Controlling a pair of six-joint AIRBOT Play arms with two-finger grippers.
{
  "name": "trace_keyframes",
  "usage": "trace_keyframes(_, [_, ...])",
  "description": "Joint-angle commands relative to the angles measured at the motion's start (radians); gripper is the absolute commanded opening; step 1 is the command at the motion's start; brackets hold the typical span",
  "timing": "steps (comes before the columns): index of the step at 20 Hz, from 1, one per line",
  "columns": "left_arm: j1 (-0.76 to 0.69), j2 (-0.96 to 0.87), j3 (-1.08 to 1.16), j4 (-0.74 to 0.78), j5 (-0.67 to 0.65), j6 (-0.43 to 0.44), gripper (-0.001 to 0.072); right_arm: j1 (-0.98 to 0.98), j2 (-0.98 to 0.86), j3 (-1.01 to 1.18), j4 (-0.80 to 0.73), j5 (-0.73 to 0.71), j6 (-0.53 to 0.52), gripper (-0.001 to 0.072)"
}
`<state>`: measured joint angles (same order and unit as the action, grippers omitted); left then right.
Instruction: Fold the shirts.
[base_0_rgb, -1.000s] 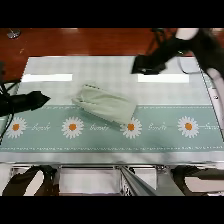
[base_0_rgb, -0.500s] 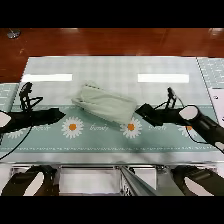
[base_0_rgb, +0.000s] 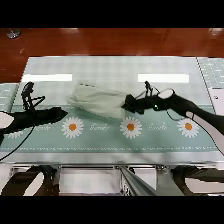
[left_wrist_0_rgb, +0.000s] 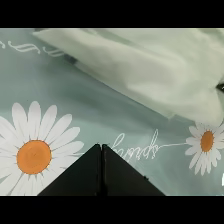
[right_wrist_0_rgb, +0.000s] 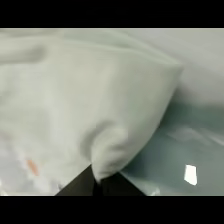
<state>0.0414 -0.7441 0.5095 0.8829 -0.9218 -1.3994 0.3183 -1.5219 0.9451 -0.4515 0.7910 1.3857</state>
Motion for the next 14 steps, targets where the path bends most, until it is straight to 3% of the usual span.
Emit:
trace_keyframes(1, [-0.001,0.001,0.0,-0.002,0.014,0.0,0.0022,0.009,-0.05,0.369,-0.209,0.159,0.041,0.0024])
trace_keyframes(4, [-0.003,0.001,0.0,-0.002,0.014,0.0,0.0022,-0.001,-0.05,0.729,-0.514,0.274,0.212,0.0024])
trace_keyframes(6, [-0.003,0.001,0.0,-0.002,0.014,0.0,0.0022,-0.022,-0.05,0.901,-0.629,0.365,0.265,0.0024])
trace_keyframes(10, [-0.003,0.001,0.0,-0.002,0.013,0.0,0.0022,-0.15,-0.03,1.079,-0.693,0.539,0.301,0.0024])
trace_keyframes(14, [-0.003,0.001,0.0,-0.002,0.013,0.0,0.0022,-0.385,0.06,1.084,-0.734,0.676,0.355,0.0022])
